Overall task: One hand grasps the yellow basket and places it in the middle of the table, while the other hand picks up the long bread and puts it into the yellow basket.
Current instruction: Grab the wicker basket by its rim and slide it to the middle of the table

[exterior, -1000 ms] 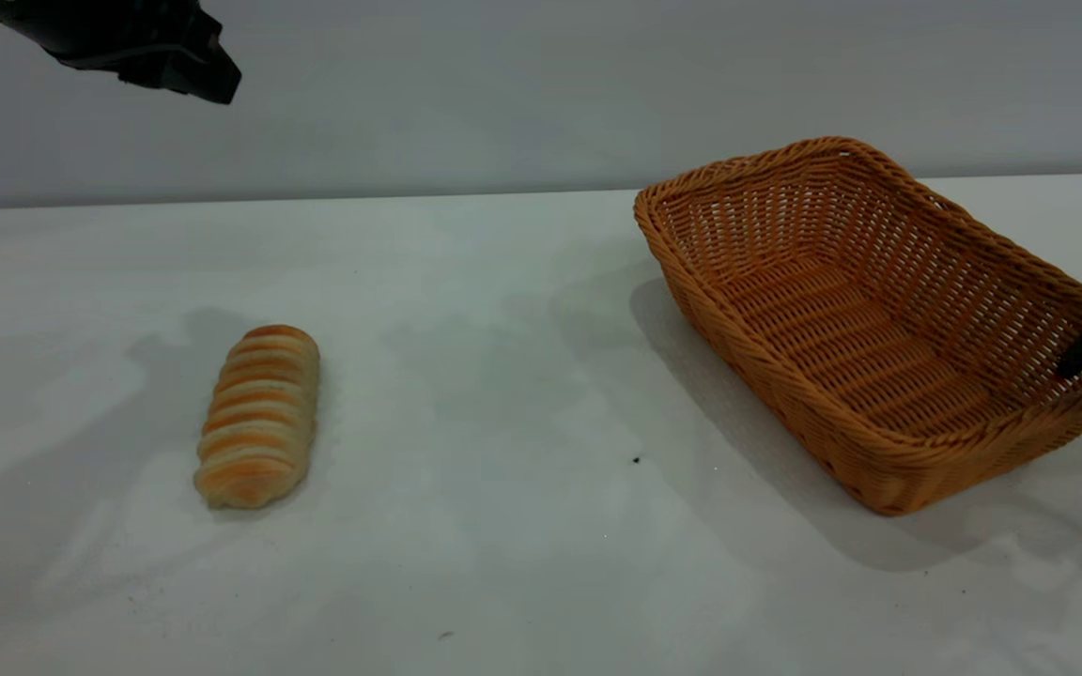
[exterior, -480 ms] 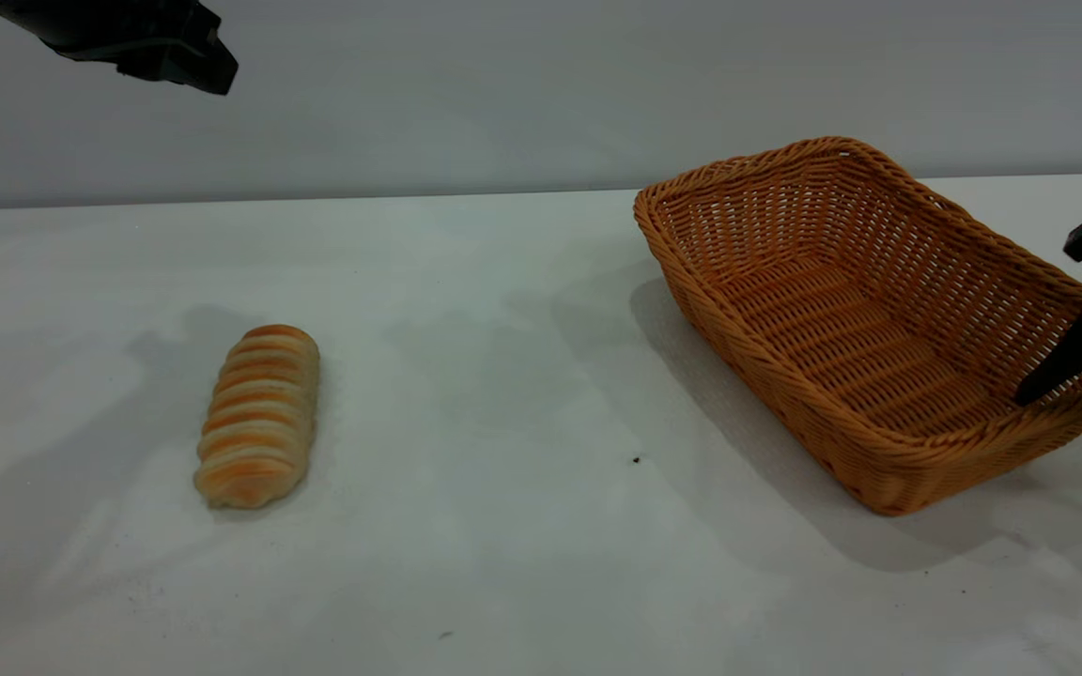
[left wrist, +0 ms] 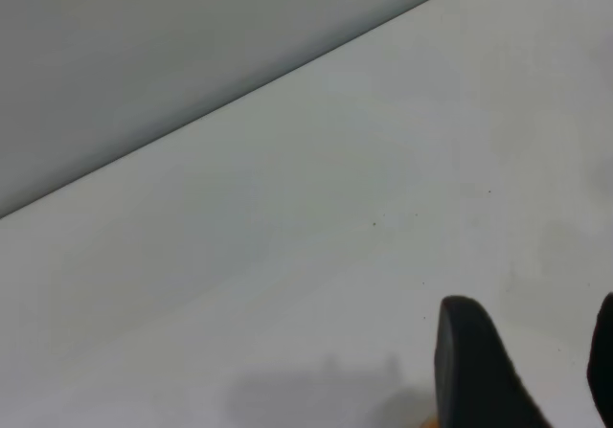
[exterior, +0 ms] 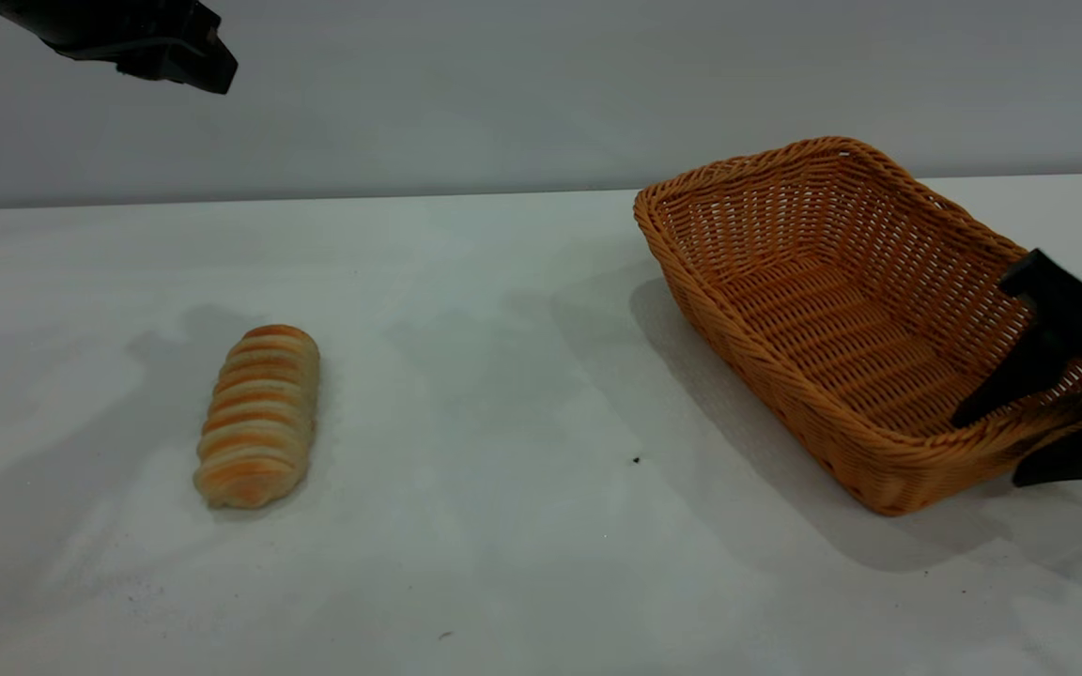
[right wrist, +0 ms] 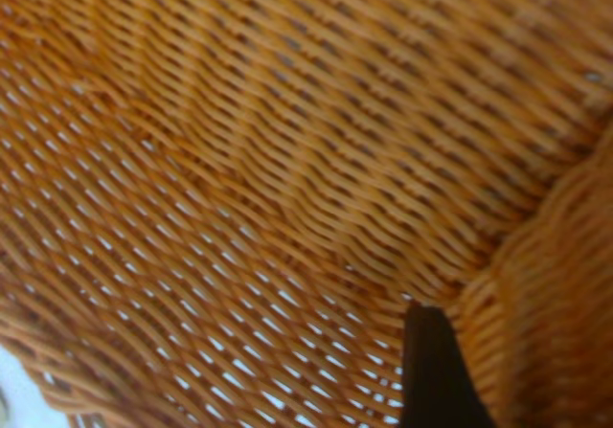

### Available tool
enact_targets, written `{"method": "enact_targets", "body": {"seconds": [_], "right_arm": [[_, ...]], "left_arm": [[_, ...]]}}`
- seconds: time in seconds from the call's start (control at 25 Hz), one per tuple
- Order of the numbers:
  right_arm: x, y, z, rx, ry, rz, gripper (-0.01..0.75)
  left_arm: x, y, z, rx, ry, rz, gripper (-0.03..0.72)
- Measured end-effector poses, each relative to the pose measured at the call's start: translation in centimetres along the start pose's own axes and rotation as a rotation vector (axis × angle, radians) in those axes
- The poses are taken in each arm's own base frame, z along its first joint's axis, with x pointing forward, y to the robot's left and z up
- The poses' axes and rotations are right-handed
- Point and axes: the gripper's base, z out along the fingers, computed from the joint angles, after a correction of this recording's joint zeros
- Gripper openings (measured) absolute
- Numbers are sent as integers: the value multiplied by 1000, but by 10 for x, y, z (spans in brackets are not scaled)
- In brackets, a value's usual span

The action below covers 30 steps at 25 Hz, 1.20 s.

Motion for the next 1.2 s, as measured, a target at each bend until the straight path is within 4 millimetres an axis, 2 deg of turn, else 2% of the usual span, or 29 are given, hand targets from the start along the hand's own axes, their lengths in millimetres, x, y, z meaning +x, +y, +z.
{"method": "enact_targets", "body": {"seconds": [0.2, 0.4, 0.44, 0.64, 0.84, 1.08, 1.2], "right_arm": [[1, 0, 6, -10, -2, 14, 328], [0, 1, 7, -21, -3, -6, 118], [0, 1, 7, -18, -1, -28, 96], [1, 3, 7, -33, 10, -80, 95], [4, 6, 6, -65, 37, -213, 95], [8, 17, -10, -94, 64, -393, 95], [14, 17, -10, -75, 109, -449, 94]], "left_arm": [[0, 0, 0, 0, 0, -1, 350], [0, 0, 0, 4, 2, -1, 325], [0, -1, 0, 6, 3, -1, 321], [1, -1, 0, 11, 6, -1, 297], [1, -2, 0, 25, 14, 1, 294], [2, -3, 0, 38, 21, 9, 292], [3, -5, 0, 50, 27, 18, 292]]}}
